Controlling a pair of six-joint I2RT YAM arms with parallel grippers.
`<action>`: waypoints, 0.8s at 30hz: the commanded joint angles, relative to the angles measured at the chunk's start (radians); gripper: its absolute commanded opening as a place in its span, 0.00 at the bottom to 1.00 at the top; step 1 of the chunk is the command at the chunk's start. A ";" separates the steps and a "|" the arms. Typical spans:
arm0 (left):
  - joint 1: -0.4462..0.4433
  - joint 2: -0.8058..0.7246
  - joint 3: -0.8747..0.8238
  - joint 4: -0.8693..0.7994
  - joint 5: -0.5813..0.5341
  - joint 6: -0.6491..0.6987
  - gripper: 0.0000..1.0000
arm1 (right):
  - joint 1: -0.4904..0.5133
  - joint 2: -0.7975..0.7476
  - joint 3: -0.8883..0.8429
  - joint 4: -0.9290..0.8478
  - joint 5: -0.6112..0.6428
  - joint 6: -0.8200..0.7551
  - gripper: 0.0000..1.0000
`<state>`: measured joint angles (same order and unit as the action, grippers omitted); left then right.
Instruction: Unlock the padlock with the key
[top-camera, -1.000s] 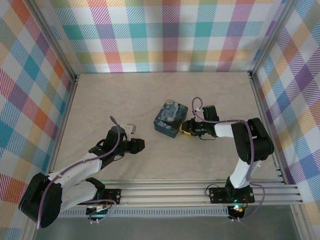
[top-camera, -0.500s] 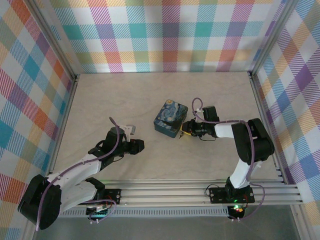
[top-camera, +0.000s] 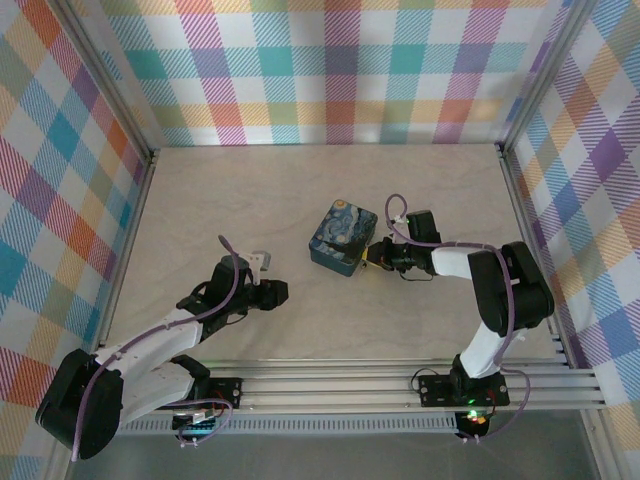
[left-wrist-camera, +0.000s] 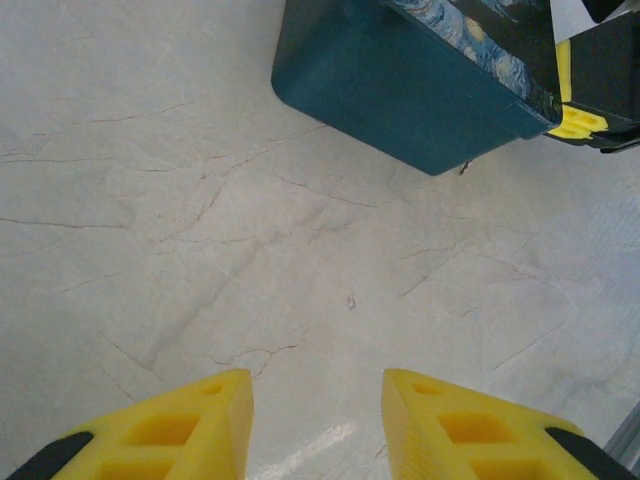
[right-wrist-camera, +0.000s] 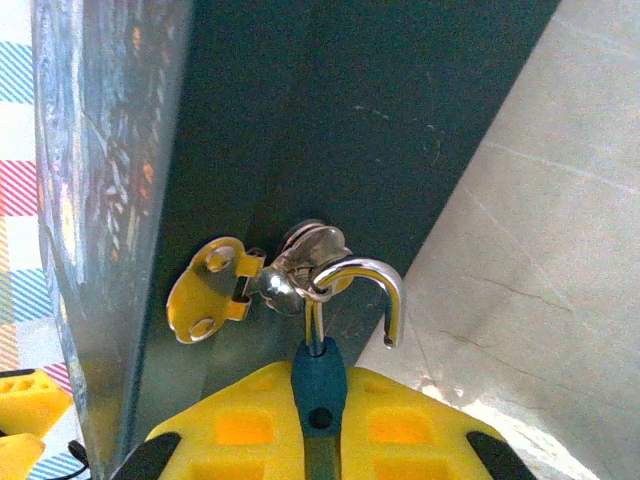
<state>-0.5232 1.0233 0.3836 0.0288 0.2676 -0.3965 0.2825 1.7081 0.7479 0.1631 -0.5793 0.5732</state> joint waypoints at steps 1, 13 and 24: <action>-0.006 -0.019 -0.009 0.009 0.008 -0.007 0.38 | -0.002 -0.041 0.001 -0.004 0.000 0.037 0.00; -0.006 -0.025 -0.015 0.009 0.007 -0.008 0.38 | -0.002 -0.026 0.038 -0.027 0.052 0.093 0.00; -0.006 -0.065 -0.025 -0.028 -0.001 -0.002 0.38 | -0.007 0.085 0.084 0.009 -0.037 0.041 0.00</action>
<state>-0.5232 0.9829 0.3737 0.0231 0.2676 -0.3996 0.2806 1.7660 0.8009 0.1928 -0.5770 0.6476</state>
